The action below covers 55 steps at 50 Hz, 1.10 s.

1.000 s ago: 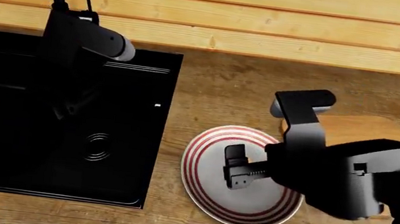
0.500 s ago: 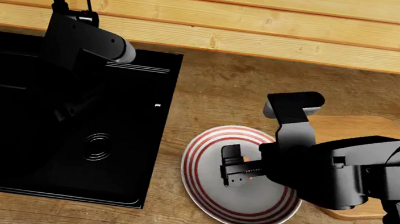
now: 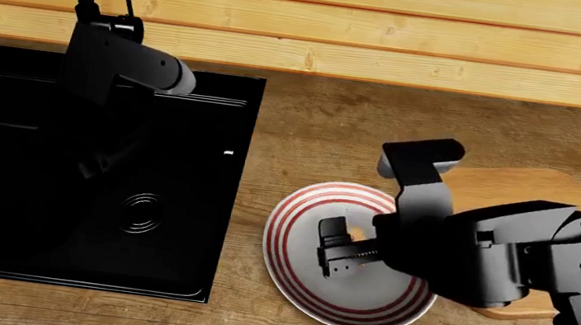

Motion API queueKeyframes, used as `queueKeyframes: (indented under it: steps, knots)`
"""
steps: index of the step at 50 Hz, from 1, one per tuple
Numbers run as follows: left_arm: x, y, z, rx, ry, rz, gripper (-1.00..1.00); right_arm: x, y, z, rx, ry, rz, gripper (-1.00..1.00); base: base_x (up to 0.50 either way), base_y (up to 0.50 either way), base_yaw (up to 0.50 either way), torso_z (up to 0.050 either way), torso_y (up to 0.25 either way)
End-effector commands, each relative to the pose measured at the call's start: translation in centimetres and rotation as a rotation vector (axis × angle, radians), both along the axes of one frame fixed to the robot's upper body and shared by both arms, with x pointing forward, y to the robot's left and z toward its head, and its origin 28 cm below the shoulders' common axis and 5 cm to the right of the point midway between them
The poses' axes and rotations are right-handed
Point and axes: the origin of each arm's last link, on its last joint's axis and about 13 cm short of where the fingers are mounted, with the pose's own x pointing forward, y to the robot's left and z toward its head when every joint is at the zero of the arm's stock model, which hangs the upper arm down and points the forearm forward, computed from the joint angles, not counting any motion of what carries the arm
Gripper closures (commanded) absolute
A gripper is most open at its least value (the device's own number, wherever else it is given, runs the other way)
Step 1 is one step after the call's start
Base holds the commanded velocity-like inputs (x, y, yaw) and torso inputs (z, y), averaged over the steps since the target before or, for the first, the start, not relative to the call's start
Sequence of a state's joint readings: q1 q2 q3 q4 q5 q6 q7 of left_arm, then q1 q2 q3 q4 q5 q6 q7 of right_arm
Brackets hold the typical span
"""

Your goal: Pick the sushi from the plate and place it on the cutting board. Then pick the condiment bottle from the cabinet and place it next to the cutting board.

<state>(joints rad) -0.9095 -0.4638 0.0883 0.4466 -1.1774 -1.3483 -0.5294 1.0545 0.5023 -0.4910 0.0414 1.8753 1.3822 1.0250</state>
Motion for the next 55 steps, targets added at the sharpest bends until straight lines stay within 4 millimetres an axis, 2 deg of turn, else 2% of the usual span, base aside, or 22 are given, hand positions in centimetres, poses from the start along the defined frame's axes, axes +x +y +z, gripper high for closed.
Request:
queueKeyframes:
  steps: [1,19,35,43,55]
  knots:
    - [-0.1,0.0,-0.1,0.001,0.004,0.001,-1.0,-0.1,0.0,-0.1,-0.006,0.007,0.004,1.0,0.0,0.0,0.0,0.0,0.0]
    - [-0.1,0.1,-0.3,-0.001,0.007,0.005,-1.0,-0.3,-0.1,0.3,-0.027,-0.002,0.005,1.0,0.0,0.0,0.0,0.0,0.0]
    - [-0.2,0.1,0.3,-0.009,-0.002,0.005,-1.0,-2.2,-0.7,4.1,-0.073,-0.084,-0.011,1.0,0.0,0.0,0.0,0.0,0.0]
    - [-0.3,0.1,0.4,-0.008,-0.005,0.007,-1.0,-3.1,-1.9,5.0,-0.073,-0.122,-0.063,1.0,0.0,0.0,0.0,0.0,0.0]
    - [-0.4,0.1,0.2,0.0,-0.001,0.01,-1.0,-3.4,-5.1,5.4,-0.101,-0.151,-0.206,1.0,0.0,0.0,0.0,0.0,0.0]
